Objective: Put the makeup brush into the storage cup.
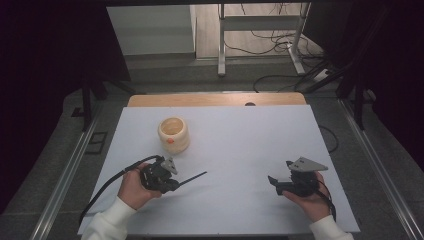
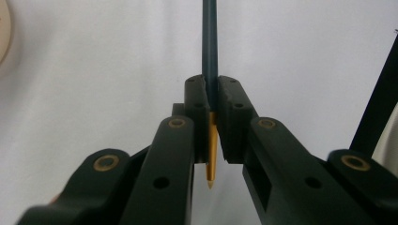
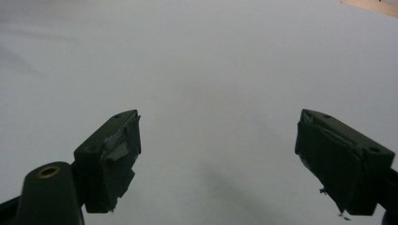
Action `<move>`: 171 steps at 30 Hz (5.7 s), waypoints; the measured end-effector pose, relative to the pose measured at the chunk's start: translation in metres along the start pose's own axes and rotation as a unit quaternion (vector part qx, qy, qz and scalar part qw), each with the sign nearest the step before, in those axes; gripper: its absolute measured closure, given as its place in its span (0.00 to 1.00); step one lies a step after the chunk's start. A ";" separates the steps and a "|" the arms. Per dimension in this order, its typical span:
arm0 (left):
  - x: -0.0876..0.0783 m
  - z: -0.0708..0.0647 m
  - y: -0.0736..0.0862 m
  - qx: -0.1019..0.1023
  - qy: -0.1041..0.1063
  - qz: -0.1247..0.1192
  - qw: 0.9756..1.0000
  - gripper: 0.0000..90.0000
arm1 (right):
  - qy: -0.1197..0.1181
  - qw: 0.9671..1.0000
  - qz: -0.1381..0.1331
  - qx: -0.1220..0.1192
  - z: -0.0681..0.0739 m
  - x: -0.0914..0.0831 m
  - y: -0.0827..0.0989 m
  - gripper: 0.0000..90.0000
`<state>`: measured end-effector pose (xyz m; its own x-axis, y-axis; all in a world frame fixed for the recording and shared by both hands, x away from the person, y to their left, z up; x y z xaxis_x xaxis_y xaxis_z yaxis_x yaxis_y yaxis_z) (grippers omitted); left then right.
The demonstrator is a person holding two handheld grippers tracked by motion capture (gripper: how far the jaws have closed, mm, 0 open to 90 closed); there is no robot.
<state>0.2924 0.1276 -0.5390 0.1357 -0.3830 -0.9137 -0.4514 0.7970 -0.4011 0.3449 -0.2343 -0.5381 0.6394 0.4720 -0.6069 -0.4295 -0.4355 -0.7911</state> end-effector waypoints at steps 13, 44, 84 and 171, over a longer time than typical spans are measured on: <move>0.002 -0.002 -0.008 -0.002 0.004 -0.009 1.000 0.93 | -0.005 1.000 0.000 -0.009 0.006 0.003 -0.004 0.17; 0.006 -0.001 -0.025 -0.016 0.010 -0.030 0.999 0.93 | -0.018 1.000 -0.001 -0.026 0.019 0.011 -0.017 0.17; 0.015 -0.003 -0.049 -0.007 0.017 -0.029 0.999 0.93 | -0.046 0.996 0.007 -0.078 0.047 0.025 -0.042 0.12; 0.034 -0.012 -0.077 0.018 0.029 -0.015 0.999 0.93 | -0.092 0.959 0.064 -0.261 0.122 0.087 -0.070 0.28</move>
<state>0.3210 0.0474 -0.5381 0.0974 -0.4323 -0.8965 -0.4150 0.8010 -0.4314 0.3527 -0.0696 -0.5446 0.4593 0.4952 -0.7374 -0.0891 -0.8003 -0.5929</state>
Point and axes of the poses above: each handheld gripper's, and its own axes: x roughly forward along the jaws, y roughly out of its underside, z roughly to its left, the point moved 8 cm from there along x, roughly forward along the jaws
